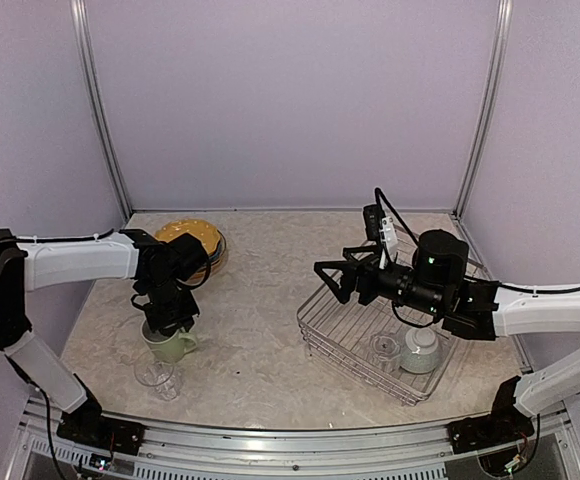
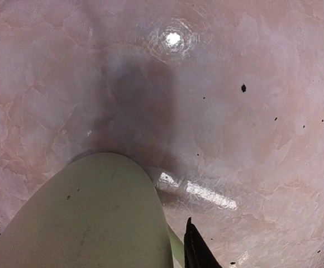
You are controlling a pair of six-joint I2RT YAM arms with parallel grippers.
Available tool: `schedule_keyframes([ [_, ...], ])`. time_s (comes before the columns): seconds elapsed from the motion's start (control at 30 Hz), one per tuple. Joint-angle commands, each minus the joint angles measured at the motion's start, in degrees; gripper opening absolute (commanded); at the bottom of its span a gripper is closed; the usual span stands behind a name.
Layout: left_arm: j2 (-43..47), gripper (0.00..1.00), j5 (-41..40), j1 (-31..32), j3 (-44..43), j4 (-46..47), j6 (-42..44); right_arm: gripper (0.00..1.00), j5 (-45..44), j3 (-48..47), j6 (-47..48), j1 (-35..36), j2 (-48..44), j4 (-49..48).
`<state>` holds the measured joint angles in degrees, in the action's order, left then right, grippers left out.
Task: Unload the mixed dishes from the dish rack
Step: Place the cup at the center of the board, then grab the cup from the dish rack.
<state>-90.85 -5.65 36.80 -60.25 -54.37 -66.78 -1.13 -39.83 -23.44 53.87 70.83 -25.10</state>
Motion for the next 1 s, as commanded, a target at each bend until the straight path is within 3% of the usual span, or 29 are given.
schedule_keyframes([
  [0.0,1.87,0.26,-1.47,0.21,0.53,-0.87,0.40,0.94,0.27,0.20,-0.51,-0.25,0.31,-0.01],
  [0.47,13.34,0.68,-2.89,-0.12,-4.62,-4.26,5.08,0.94,-3.98,-0.84,0.52,-0.29,-1.77,8.89],
  [0.63,18.10,0.71,-4.72,-1.09,-7.90,-2.56,9.17,0.95,-8.40,-4.28,1.63,-0.25,-2.96,21.62],
  [0.73,22.10,0.79,-5.06,-1.60,-7.39,2.70,11.88,0.95,-10.82,-6.61,1.26,-0.25,-4.51,30.60],
  [0.97,28.49,0.92,1.48,-2.67,-4.93,15.27,19.63,0.98,-11.36,-12.70,-3.64,-0.25,-5.22,51.53],
])
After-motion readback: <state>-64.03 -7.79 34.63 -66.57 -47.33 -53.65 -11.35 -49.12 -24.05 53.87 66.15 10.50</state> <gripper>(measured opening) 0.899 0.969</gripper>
